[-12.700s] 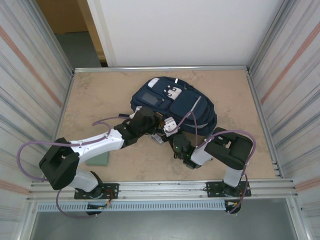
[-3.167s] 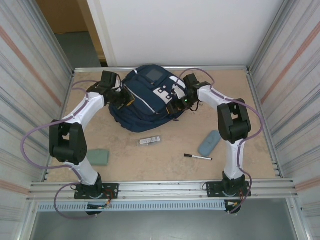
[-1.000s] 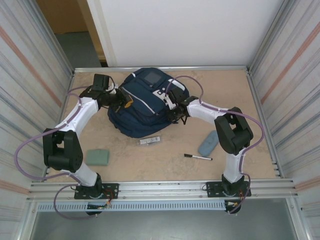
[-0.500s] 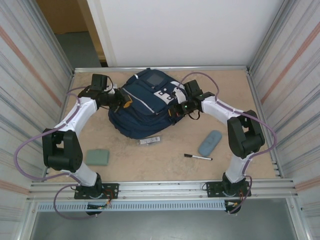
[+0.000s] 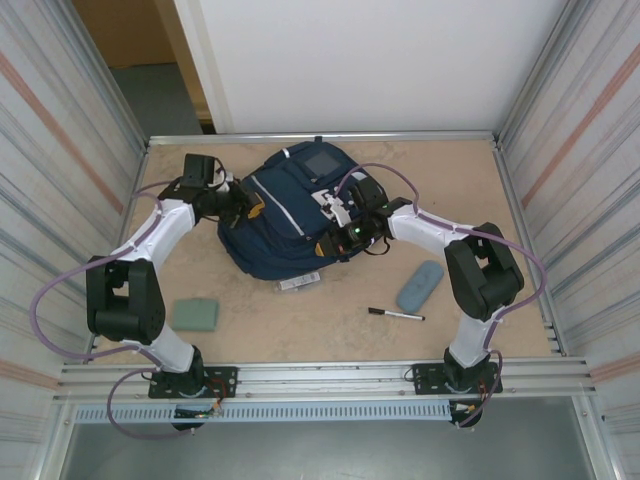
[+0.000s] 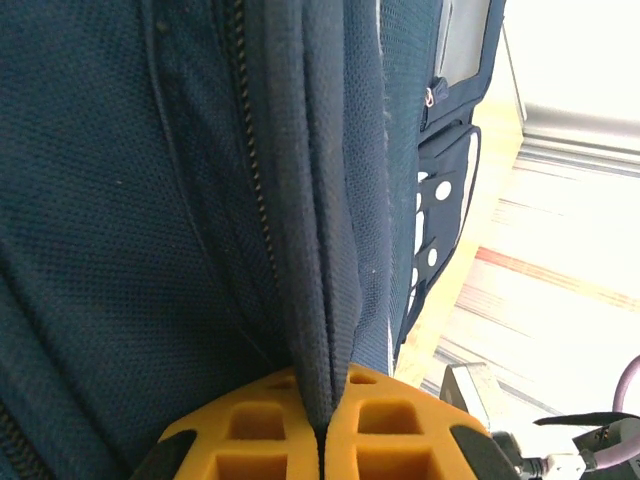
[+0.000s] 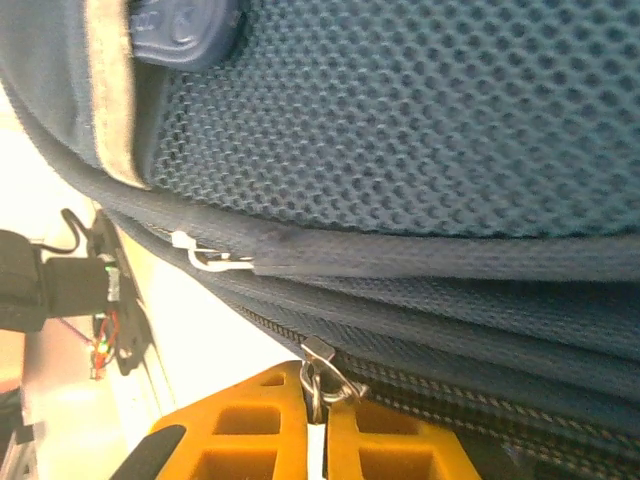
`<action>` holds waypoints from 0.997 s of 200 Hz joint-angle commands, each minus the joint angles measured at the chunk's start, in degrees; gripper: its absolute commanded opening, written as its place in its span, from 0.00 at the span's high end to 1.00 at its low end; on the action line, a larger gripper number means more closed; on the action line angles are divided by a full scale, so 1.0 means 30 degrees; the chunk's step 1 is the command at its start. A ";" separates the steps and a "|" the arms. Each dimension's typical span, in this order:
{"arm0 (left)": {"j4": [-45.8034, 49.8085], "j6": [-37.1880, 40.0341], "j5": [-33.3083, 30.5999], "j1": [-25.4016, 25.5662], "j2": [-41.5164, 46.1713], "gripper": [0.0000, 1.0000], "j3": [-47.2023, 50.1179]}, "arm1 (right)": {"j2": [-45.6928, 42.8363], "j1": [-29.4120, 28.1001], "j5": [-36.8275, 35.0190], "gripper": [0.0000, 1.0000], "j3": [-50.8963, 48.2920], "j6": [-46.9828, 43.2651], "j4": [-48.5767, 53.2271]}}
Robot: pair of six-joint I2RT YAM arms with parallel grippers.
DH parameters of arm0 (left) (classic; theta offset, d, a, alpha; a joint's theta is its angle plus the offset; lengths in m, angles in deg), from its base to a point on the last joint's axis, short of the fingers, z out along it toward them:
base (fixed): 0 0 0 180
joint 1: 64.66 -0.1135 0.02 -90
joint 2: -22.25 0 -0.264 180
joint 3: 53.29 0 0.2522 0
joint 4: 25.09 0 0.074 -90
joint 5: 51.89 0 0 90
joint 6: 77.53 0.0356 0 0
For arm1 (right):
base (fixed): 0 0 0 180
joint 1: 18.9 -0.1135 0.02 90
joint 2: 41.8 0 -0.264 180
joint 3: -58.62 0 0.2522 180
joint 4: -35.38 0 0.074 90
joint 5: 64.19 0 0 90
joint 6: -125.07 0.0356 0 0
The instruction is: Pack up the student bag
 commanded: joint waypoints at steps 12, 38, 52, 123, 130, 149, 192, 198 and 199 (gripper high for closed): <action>-0.3080 -0.1420 -0.0437 0.0185 0.0086 1.00 0.0074 | -0.0042 -0.1073 0.1630 0.86 0.0726 0.1946 -0.2235; -0.3779 -0.2082 -0.0728 0.0488 -0.0292 1.00 0.0140 | -0.0365 -0.2014 -0.1158 0.84 -0.0287 0.4249 -0.4523; -0.4202 -0.2769 -0.0980 0.0780 -0.0335 1.00 0.0418 | -0.0553 -0.2354 -0.2275 0.84 -0.0826 0.5451 -0.5833; -0.5090 -0.3981 -0.1855 0.1595 -0.1647 1.00 0.0507 | -0.0545 -0.4191 -0.5436 0.77 -0.1751 0.8571 -0.8643; -0.5180 -0.4157 -0.1679 0.1667 -0.1839 1.00 0.0507 | -0.0548 -0.4398 -0.5781 0.77 -0.1931 0.8841 -0.8973; -0.5576 -0.4505 -0.1970 0.2078 -0.2033 1.00 0.0716 | -0.0063 -0.4856 -0.6074 0.77 -0.1677 0.9110 -0.9293; -0.5622 -0.4714 -0.1652 0.2506 -0.2509 1.00 0.0156 | 0.0746 -0.5234 -0.5957 0.76 -0.1341 0.8614 -0.9542; -0.5475 -0.4551 -0.1768 0.2467 -0.2410 1.00 0.0082 | 0.0658 -0.5171 -0.5957 0.75 -0.1372 0.8328 -0.9344; -0.5418 -0.4523 -0.1792 0.2443 -0.2397 1.00 0.0075 | 0.0656 -0.5157 -0.5960 0.75 -0.1389 0.8284 -0.9288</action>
